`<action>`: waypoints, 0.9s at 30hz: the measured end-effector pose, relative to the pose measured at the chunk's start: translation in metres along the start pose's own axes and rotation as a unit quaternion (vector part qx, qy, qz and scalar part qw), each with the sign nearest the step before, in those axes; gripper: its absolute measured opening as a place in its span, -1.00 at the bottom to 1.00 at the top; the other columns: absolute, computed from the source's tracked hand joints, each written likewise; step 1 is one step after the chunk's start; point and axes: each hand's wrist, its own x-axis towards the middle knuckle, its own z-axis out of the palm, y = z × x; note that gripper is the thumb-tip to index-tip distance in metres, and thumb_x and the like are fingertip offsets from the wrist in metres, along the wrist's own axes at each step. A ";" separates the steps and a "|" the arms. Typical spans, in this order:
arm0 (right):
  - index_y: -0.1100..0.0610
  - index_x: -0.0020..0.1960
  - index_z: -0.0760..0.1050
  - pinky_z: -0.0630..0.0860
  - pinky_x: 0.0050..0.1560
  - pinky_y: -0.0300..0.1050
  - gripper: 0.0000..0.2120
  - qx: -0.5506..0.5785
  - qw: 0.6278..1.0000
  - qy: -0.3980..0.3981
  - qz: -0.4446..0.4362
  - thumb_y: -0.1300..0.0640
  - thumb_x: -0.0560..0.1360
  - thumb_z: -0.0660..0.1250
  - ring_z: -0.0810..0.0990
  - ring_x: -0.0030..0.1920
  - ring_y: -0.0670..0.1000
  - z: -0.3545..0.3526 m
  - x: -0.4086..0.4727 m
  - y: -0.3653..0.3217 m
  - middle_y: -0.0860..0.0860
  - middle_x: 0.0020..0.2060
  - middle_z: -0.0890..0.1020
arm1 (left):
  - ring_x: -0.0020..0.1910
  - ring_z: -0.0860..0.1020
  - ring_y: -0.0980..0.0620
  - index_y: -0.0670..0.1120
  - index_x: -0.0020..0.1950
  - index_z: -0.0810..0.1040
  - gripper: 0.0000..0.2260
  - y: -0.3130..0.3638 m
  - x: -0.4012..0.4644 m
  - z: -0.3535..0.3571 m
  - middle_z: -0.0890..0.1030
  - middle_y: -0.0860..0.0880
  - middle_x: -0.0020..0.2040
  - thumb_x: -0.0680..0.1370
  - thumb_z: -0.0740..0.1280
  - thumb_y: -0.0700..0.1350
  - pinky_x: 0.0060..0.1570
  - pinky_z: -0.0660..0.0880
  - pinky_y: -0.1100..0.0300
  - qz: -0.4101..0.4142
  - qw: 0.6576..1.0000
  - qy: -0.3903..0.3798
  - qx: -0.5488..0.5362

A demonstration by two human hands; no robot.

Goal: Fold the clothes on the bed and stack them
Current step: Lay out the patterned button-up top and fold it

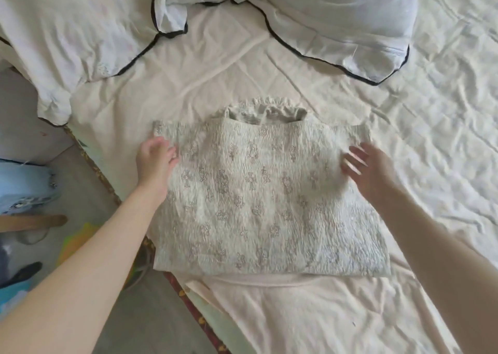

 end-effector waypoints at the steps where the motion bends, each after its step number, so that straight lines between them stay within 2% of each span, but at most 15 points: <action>1: 0.24 0.35 0.38 0.51 0.08 -0.07 -0.67 -0.122 0.991 0.025 -0.056 0.15 0.62 0.15 0.55 0.13 0.07 0.005 -0.002 0.007 0.09 0.14 0.55 | 0.31 0.44 -0.06 -0.20 0.31 0.39 -0.73 -0.008 -0.004 -0.001 0.46 -0.08 0.27 0.62 0.19 -0.18 0.30 0.38 0.12 0.066 0.993 -0.006 0.101; 2: 0.24 0.30 0.44 0.48 0.09 -0.11 -0.69 -0.255 0.956 0.036 -0.139 0.14 0.61 0.17 0.54 0.12 0.04 0.010 -0.006 0.015 0.09 0.15 0.57 | 0.36 0.39 -0.03 -0.17 0.29 0.41 -0.75 -0.015 -0.009 -0.002 0.44 -0.05 0.30 0.63 0.17 -0.17 0.32 0.32 0.17 0.141 0.969 -0.024 0.201; 3: 0.23 0.26 0.48 0.43 0.14 -0.14 -0.72 -0.369 0.899 0.023 -0.234 0.15 0.61 0.18 0.53 0.14 0.02 0.014 -0.011 0.023 0.08 0.16 0.57 | 0.41 0.32 0.00 -0.14 0.31 0.41 -0.74 -0.022 -0.014 -0.002 0.40 -0.04 0.36 0.63 0.15 -0.15 0.35 0.25 0.18 0.214 0.933 -0.054 0.284; 5: 0.20 0.26 0.49 0.31 0.31 -0.09 -0.72 -0.497 0.778 -0.055 -0.380 0.16 0.60 0.21 0.46 0.27 0.06 0.024 -0.022 0.039 0.08 0.25 0.53 | 0.50 0.12 0.05 -0.08 0.44 0.33 -0.64 -0.035 -0.025 0.001 0.22 -0.02 0.50 0.63 0.14 -0.08 0.46 0.05 0.10 0.327 0.837 -0.141 0.416; 6: 0.17 0.30 0.47 0.23 0.40 0.01 -0.69 -0.543 0.725 -0.103 -0.410 0.14 0.59 0.22 0.38 0.37 0.09 0.028 -0.025 0.046 0.08 0.33 0.47 | 0.52 0.00 0.07 -0.01 0.49 0.23 -0.57 -0.041 -0.030 0.005 0.09 0.01 0.54 0.62 0.11 -0.01 0.48 -0.06 0.04 0.363 0.779 -0.184 0.476; 8: 0.06 0.44 0.33 -0.02 0.49 0.19 -0.58 -0.643 0.620 -0.176 -0.415 0.05 0.60 0.19 0.14 0.50 0.08 0.035 -0.024 0.058 0.05 0.48 0.26 | 0.51 -0.22 0.04 0.12 0.54 -0.05 -0.48 -0.054 -0.038 0.014 -0.20 0.04 0.54 0.59 -0.02 0.15 0.46 -0.24 -0.05 0.386 0.665 -0.239 0.594; 9: 0.00 0.49 0.23 -0.14 0.50 0.21 -0.54 -0.685 0.574 -0.190 -0.406 0.00 0.60 0.15 0.03 0.53 0.07 0.036 -0.021 0.062 0.03 0.52 0.15 | 0.49 -0.31 0.00 0.16 0.52 -0.20 -0.47 -0.061 -0.037 0.017 -0.32 0.04 0.52 0.58 -0.11 0.20 0.45 -0.31 -0.09 0.375 0.621 -0.244 0.644; 10: -0.05 0.51 0.15 -0.24 0.49 0.20 -0.52 -0.713 0.545 -0.189 -0.398 -0.02 0.61 0.12 -0.05 0.54 0.06 0.036 -0.016 0.063 0.01 0.54 0.06 | 0.47 -0.38 -0.03 0.19 0.49 -0.31 -0.47 -0.067 -0.033 0.017 -0.40 0.03 0.49 0.58 -0.19 0.23 0.43 -0.35 -0.12 0.354 0.598 -0.236 0.679; 11: -0.07 0.53 0.10 -0.29 0.48 0.19 -0.51 -0.729 0.534 -0.174 -0.390 -0.02 0.62 0.10 -0.09 0.54 0.07 0.034 -0.011 0.063 0.00 0.55 0.00 | 0.45 -0.42 -0.05 0.20 0.47 -0.37 -0.48 -0.069 -0.026 0.015 -0.44 0.02 0.47 0.58 -0.23 0.24 0.41 -0.38 -0.14 0.325 0.596 -0.217 0.701; 13: -0.08 0.53 0.08 -0.30 0.46 0.21 -0.51 -0.735 0.550 -0.121 -0.376 0.02 0.62 0.09 -0.10 0.54 0.10 0.028 -0.002 0.056 0.00 0.55 -0.02 | 0.44 -0.42 -0.07 0.19 0.46 -0.39 -0.50 -0.063 -0.010 0.011 -0.44 -0.01 0.47 0.59 -0.24 0.22 0.36 -0.43 -0.14 0.269 0.614 -0.172 0.722; 15: -0.05 0.54 0.04 -0.26 0.47 0.22 -0.49 -0.723 0.605 -0.074 -0.326 0.03 0.62 0.08 -0.11 0.54 0.11 0.021 0.004 0.048 0.03 0.55 -0.05 | 0.45 -0.40 -0.06 0.17 0.47 -0.35 -0.50 -0.055 0.001 0.006 -0.40 -0.02 0.49 0.61 -0.18 0.19 0.34 -0.45 -0.11 0.253 0.640 -0.141 0.711; 18: 0.02 0.55 0.03 -0.21 0.49 0.16 -0.48 -0.659 0.693 -0.047 -0.287 0.01 0.63 0.07 -0.11 0.54 0.09 0.002 -0.011 0.052 0.07 0.55 -0.02 | 0.50 -0.33 -0.07 0.13 0.52 -0.25 -0.48 -0.051 -0.009 -0.007 -0.30 -0.04 0.54 0.64 -0.07 0.13 0.39 -0.38 -0.10 0.278 0.703 -0.110 0.645; 23: 0.17 0.49 0.22 -0.05 0.48 0.16 -0.52 -0.597 0.758 0.006 -0.263 0.16 0.60 0.18 0.09 0.52 0.15 -0.066 -0.077 0.091 0.18 0.49 0.21 | 0.52 -0.27 -0.02 0.10 0.54 -0.18 -0.48 -0.100 -0.082 -0.056 -0.21 -0.03 0.56 0.65 0.02 0.00 0.45 -0.20 -0.12 0.250 0.763 -0.134 0.581; 25: 0.25 0.46 0.24 0.08 0.46 0.17 -0.52 -0.575 0.780 0.053 -0.240 0.21 0.57 0.22 0.18 0.48 0.21 -0.093 -0.097 0.106 0.24 0.44 0.28 | 0.54 -0.18 -0.05 0.04 0.56 -0.09 -0.48 -0.122 -0.104 -0.075 -0.14 -0.07 0.57 0.65 0.05 -0.03 0.46 -0.14 -0.09 0.214 0.816 -0.113 0.526; 27: 0.29 0.43 0.27 0.20 0.39 0.15 -0.52 -0.545 0.806 0.105 -0.206 0.18 0.56 0.27 0.27 0.42 0.24 -0.112 -0.111 0.117 0.27 0.40 0.33 | 0.55 -0.11 -0.04 0.00 0.57 -0.04 -0.46 -0.141 -0.115 -0.088 -0.09 -0.05 0.57 0.64 0.09 0.00 0.46 -0.07 -0.01 0.126 0.895 -0.076 0.422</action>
